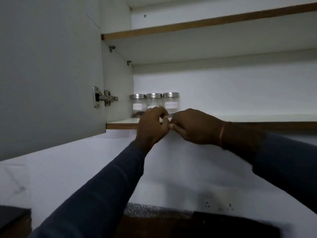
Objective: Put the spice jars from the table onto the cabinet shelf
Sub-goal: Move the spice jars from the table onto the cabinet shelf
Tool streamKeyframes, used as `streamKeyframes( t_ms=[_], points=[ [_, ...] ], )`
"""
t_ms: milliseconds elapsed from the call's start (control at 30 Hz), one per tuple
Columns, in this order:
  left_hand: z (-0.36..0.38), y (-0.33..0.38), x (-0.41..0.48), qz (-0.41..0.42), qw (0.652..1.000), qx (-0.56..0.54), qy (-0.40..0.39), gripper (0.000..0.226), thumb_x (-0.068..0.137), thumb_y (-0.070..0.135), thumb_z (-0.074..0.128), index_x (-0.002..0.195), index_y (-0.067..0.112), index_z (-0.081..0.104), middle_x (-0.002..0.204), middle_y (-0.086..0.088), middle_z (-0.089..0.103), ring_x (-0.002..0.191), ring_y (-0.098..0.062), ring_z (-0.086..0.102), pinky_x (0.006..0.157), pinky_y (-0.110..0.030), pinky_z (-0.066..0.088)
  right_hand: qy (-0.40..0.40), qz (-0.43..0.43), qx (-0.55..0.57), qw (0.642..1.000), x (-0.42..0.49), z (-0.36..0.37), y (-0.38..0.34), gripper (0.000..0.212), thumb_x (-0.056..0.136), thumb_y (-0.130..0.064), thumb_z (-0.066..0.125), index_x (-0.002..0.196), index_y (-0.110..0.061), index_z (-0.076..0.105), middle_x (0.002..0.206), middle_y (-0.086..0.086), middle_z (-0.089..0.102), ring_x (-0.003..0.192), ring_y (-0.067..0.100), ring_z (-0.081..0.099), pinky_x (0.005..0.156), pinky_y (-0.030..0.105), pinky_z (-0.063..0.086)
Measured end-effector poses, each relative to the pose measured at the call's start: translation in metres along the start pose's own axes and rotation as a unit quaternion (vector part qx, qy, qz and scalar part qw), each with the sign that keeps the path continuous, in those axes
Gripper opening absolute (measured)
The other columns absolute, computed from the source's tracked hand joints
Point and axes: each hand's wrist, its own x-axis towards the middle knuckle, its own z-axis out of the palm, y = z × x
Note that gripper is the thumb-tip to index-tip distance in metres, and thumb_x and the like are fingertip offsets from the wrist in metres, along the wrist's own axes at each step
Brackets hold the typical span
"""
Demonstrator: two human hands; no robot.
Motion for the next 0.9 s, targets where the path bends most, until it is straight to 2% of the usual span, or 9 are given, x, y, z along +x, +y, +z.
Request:
streamKeyframes(
  t_ms=[100, 200, 300, 367, 433, 500, 700, 800, 900],
  points=[
    [0.008, 0.038, -0.091, 0.040, 0.981, -0.185, 0.029, 0.013, 0.081, 0.001, 0.055, 0.084, 0.009, 0.066, 0.080, 0.000, 0.066, 0.077, -0.013, 0.061, 0.070, -0.023, 0.047, 0.020, -0.013, 0.085, 0.996, -0.097, 0.019, -0.023, 0.028, 0.097, -0.033, 0.044, 0.094, -0.016, 0.066, 0.094, 0.001, 0.067, 0.085, 0.020, 0.060, 0.071, 0.032, 0.040],
    [0.031, 0.073, -0.231, -0.057, 0.949, -0.289, -0.110, 0.018, 0.083, 0.006, 0.054, 0.084, 0.018, 0.068, 0.081, 0.006, 0.069, 0.079, -0.007, 0.065, 0.072, -0.021, 0.049, -0.094, 0.090, 0.171, 0.977, -0.210, 0.079, -0.049, 0.035, 0.097, -0.037, 0.043, 0.099, -0.016, 0.070, 0.098, 0.002, 0.069, 0.092, 0.019, 0.062, 0.083, 0.038, 0.046],
    [0.051, 0.105, -0.371, -0.238, 0.890, -0.308, -0.238, 0.012, 0.088, 0.004, 0.059, 0.089, 0.008, 0.071, 0.084, 0.002, 0.070, 0.079, -0.006, 0.066, 0.074, -0.022, 0.051, -0.226, 0.234, 0.254, 0.911, -0.313, 0.154, -0.084, 0.027, 0.099, -0.027, 0.051, 0.111, -0.016, 0.072, 0.114, 0.002, 0.069, 0.108, 0.019, 0.063, 0.096, 0.032, 0.044],
    [0.059, 0.129, -0.445, -0.360, 0.833, -0.304, -0.290, 0.009, 0.090, 0.009, 0.063, 0.097, 0.008, 0.069, 0.085, 0.003, 0.071, 0.078, -0.003, 0.065, 0.073, -0.023, 0.052, -0.225, 0.355, 0.318, 0.850, -0.373, 0.192, -0.110, 0.025, 0.098, -0.024, 0.055, 0.114, -0.017, 0.072, 0.115, 0.001, 0.070, 0.109, 0.017, 0.063, 0.098, 0.028, 0.044],
    [0.056, 0.150, -0.498, -0.463, 0.768, -0.315, -0.309, 0.016, 0.087, 0.002, 0.064, 0.096, 0.015, 0.067, 0.087, 0.000, 0.073, 0.080, -0.007, 0.068, 0.076, -0.030, 0.055, -0.185, 0.453, 0.345, 0.801, -0.421, 0.219, -0.132, 0.020, 0.095, -0.021, 0.060, 0.108, -0.016, 0.074, 0.111, 0.002, 0.072, 0.103, 0.014, 0.065, 0.094, 0.026, 0.046],
    [0.051, 0.167, -0.533, -0.518, 0.736, -0.303, -0.312, 0.028, 0.083, -0.002, 0.064, 0.090, 0.024, 0.065, 0.087, 0.001, 0.073, 0.081, -0.011, 0.069, 0.077, -0.034, 0.056, -0.176, 0.522, 0.351, 0.757, -0.459, 0.234, -0.157, 0.016, 0.094, -0.020, 0.062, 0.104, -0.015, 0.074, 0.106, 0.002, 0.073, 0.094, 0.008, 0.063, 0.082, 0.017, 0.044],
    [0.059, 0.161, -0.537, -0.546, 0.756, -0.204, -0.300, 0.013, 0.085, 0.019, 0.063, 0.097, 0.014, 0.064, 0.096, -0.007, 0.067, 0.092, -0.025, 0.065, 0.086, -0.047, 0.052, -0.233, 0.572, 0.385, 0.686, -0.505, 0.249, -0.198, 0.009, 0.091, -0.026, 0.064, 0.094, -0.022, 0.071, 0.093, -0.005, 0.070, 0.092, 0.012, 0.065, 0.065, 0.005, 0.038],
    [0.085, 0.141, -0.506, -0.488, 0.802, -0.145, -0.313, 0.023, 0.084, 0.023, 0.069, 0.101, 0.011, 0.061, 0.104, -0.007, 0.059, 0.099, -0.024, 0.057, 0.085, -0.038, 0.049, -0.239, 0.573, 0.399, 0.675, -0.503, 0.250, -0.194, 0.013, 0.091, -0.026, 0.063, 0.097, -0.017, 0.071, 0.098, -0.001, 0.071, 0.092, 0.012, 0.064, 0.078, 0.020, 0.048],
    [0.118, 0.125, -0.479, -0.413, 0.820, -0.067, -0.391, 0.045, 0.081, 0.029, 0.070, 0.119, 0.008, 0.056, 0.121, -0.012, 0.052, 0.112, -0.027, 0.049, 0.090, -0.036, 0.044, -0.236, 0.560, 0.410, 0.680, -0.498, 0.250, -0.189, 0.017, 0.091, -0.027, 0.064, 0.103, -0.017, 0.071, 0.102, -0.003, 0.070, 0.092, 0.007, 0.061, 0.079, 0.019, 0.046]
  ],
)
